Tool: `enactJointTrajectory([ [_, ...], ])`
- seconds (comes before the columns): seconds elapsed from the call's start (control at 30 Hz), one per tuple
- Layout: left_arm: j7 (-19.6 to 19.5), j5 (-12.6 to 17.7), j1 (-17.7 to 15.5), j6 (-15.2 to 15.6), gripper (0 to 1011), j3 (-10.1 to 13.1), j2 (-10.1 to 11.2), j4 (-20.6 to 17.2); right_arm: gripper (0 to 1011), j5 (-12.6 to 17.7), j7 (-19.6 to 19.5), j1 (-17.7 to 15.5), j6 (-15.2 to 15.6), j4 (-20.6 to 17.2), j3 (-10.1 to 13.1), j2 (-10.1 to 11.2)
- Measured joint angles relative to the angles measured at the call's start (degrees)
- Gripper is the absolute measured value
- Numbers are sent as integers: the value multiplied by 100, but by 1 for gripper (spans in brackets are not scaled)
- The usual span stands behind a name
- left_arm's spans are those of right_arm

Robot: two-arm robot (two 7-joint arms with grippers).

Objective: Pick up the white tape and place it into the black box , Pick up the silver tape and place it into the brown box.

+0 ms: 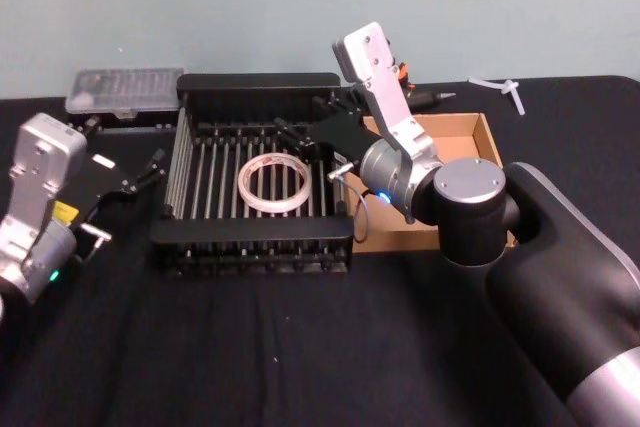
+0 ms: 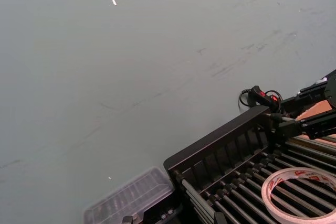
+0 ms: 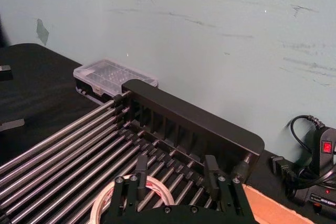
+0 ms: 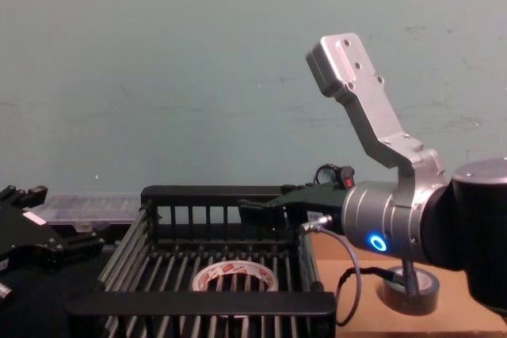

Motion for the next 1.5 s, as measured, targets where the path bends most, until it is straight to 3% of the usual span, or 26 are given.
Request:
enactJointTrajectory([
  [0.2,0,0,0,0,1001,0,0,0,864,4,0,0,0,-4,0,2],
  [0.4,0,0,0,0,1001,0,0,0,1002,5,0,0,-1,-6,0,2],
  [0.73,0,0,0,0,1001,0,0,0,1002,4,14,-83,-12,-151,103,16],
  [1.07,0,0,0,0,1001,0,0,1,1002,143,-32,-456,41,-936,563,177],
  [1.3,0,0,0,0,1001,0,0,0,1002,274,-59,-790,-17,-1542,918,434],
  [1.5,0,0,0,0,1001,0,0,0,1002,314,-57,-1045,-86,-1815,1142,681],
])
